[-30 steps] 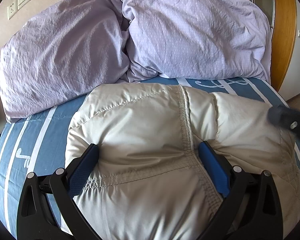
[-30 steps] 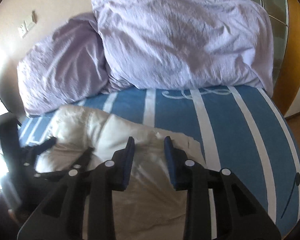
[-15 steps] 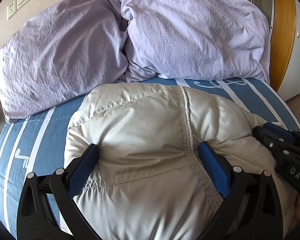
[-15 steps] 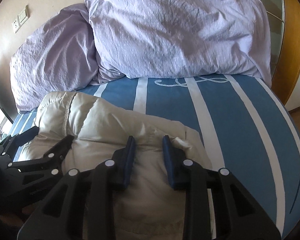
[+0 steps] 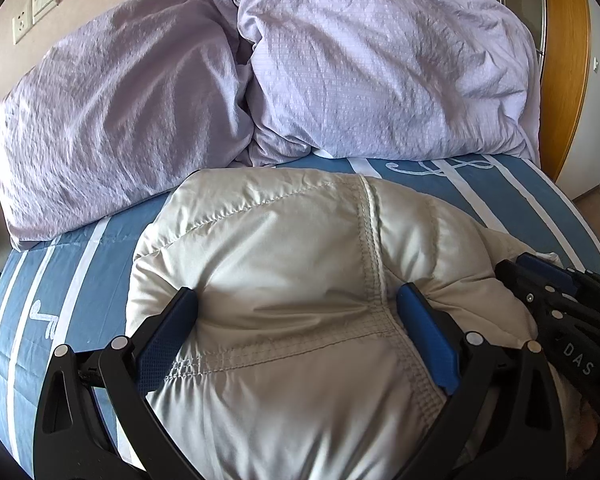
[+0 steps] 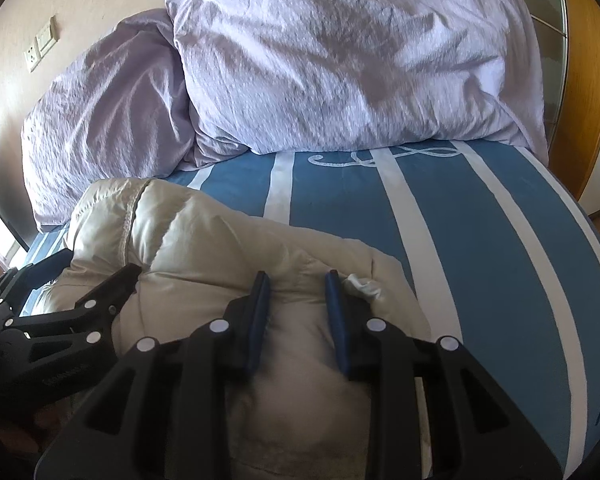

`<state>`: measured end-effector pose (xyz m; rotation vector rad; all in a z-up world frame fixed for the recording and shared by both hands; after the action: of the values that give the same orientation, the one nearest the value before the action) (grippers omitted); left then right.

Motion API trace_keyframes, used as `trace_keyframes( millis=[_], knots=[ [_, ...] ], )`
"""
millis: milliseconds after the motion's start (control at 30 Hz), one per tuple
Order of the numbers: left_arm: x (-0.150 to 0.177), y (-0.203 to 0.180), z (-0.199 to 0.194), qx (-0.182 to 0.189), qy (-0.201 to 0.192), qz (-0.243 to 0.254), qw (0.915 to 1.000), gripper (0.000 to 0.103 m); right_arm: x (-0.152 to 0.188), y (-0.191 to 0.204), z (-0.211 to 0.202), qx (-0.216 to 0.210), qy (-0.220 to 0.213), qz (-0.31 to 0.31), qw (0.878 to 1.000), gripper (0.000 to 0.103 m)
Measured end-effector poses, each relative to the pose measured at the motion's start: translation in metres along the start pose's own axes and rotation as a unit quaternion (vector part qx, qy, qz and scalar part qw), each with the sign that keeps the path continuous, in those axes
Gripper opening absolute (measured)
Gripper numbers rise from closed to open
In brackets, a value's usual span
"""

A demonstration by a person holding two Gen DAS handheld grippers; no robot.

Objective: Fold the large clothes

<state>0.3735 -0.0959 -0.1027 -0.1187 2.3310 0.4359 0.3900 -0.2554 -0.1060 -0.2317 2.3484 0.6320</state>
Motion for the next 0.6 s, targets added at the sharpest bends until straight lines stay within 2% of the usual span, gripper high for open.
trace_keyframes(
  millis=[600],
  knots=[
    [-0.0001, -0.0013, -0.0006, -0.001, -0.01, 0.0, 1.0, 0.1, 0.005, -0.003, 0.0018, -0.001, -0.016, -0.002, 1.0, 0.029]
  ],
)
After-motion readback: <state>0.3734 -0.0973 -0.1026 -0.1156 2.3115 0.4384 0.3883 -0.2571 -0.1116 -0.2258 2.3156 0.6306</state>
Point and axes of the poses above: each gripper's, at about its wrist camera, not at the fingertips, and z roughly the way its jaws point, y to its left, x to its underside, the point moved 5 cm from there along z, roughly the way its jaws point, and after that the axes turned 15 degrees about -x, right-handed, at the moved point
